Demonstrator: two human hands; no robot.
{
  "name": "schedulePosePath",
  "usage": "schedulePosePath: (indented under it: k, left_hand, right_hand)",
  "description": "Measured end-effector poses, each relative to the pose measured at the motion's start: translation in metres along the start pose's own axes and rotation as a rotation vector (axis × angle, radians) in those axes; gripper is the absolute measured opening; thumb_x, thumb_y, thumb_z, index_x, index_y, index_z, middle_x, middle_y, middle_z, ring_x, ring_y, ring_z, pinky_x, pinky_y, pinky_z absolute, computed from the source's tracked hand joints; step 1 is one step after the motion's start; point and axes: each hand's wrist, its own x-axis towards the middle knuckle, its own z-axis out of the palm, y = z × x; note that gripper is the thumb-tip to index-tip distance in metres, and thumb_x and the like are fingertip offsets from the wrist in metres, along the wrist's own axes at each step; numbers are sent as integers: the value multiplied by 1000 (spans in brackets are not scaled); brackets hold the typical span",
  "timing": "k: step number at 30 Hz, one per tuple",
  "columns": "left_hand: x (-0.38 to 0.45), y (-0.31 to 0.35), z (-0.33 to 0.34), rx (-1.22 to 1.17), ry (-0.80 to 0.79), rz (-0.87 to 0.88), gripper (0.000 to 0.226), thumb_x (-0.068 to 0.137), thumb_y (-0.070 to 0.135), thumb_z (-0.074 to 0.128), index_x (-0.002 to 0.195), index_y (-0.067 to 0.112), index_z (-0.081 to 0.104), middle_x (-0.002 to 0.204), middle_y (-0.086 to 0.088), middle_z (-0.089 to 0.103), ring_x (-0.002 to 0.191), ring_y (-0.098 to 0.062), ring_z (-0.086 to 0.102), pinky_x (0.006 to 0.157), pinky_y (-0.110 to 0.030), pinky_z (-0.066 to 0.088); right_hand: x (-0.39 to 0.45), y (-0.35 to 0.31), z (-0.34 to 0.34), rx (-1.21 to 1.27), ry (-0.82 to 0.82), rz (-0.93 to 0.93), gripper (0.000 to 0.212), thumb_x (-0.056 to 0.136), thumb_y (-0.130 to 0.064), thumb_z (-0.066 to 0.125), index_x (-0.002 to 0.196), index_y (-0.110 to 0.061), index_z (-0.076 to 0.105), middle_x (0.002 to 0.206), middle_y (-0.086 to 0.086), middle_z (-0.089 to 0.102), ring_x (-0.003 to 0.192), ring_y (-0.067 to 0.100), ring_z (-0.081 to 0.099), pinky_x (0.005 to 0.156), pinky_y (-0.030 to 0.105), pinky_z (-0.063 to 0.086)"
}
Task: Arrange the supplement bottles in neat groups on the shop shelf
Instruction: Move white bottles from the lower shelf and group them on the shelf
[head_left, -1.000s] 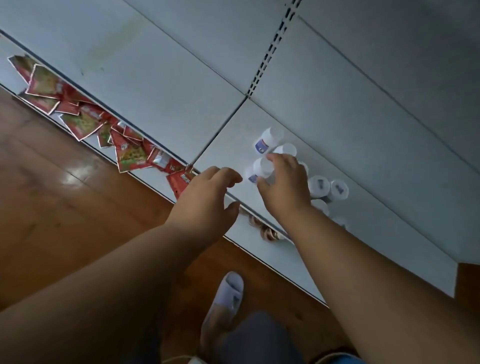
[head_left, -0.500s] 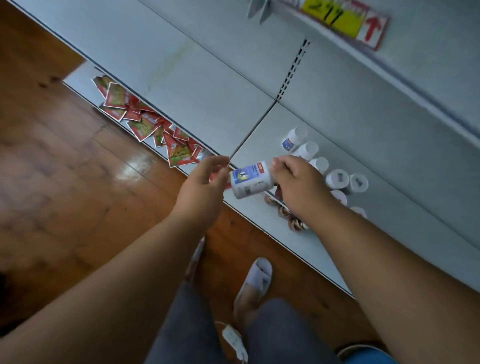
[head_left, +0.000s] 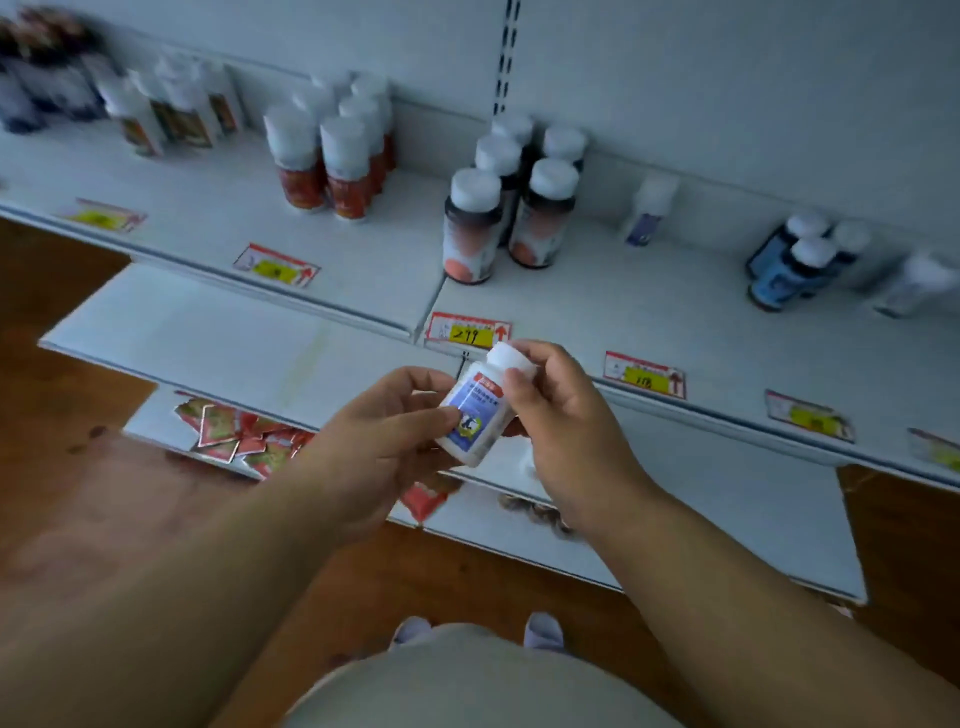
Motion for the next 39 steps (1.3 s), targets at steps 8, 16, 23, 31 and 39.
schedulePosePath:
  k: [8,16,23,31,39]
  left_hand:
    - [11,50,68,241,-196,36,33,85,10,68,116,4,58,107,-19,71,99,-36,71,93,-45,56]
    - [30,46,141,258,-267,56,34,87,3,67,118,1,54,108,-26,69,100,-46,68,90,-46,55]
    - [70,26,183,456,-119,178,34,83,2,74,110,16,60,101,-4,75,91,-21,73,85,-37,59]
    - [156,9,211,981,135,349,31,84,28,76,105,30,54,100,13,64,85,-2,63,68,-22,53]
    - [255,41,191,1202,-3,290,36,92,15,61,126,23,55,114,1,64,98,-17,63,79,-27,51]
  right_hand:
    - [-21,-54,-59,127,326,25,15,90,-34,68,101,-35,58,103,1,73,87,17,73,78,46,61]
    - [-30,-58,-128,145,491,-18,19,81,-39,75,94,-28,67,88,5,76,82,27,74,81,55,58]
    - [2,-42,-195,-42,199,2,37,86,-24,74,116,-41,59,106,4,71,95,20,71,86,49,58]
    - [81,-15,-235,-514,129,-56,64,77,-32,82,131,-34,46,119,-15,61,100,5,62,88,32,53]
    - [178,33,-222,-521,326,-33,49,79,-33,79,120,-24,54,113,-7,65,99,13,63,80,35,53]
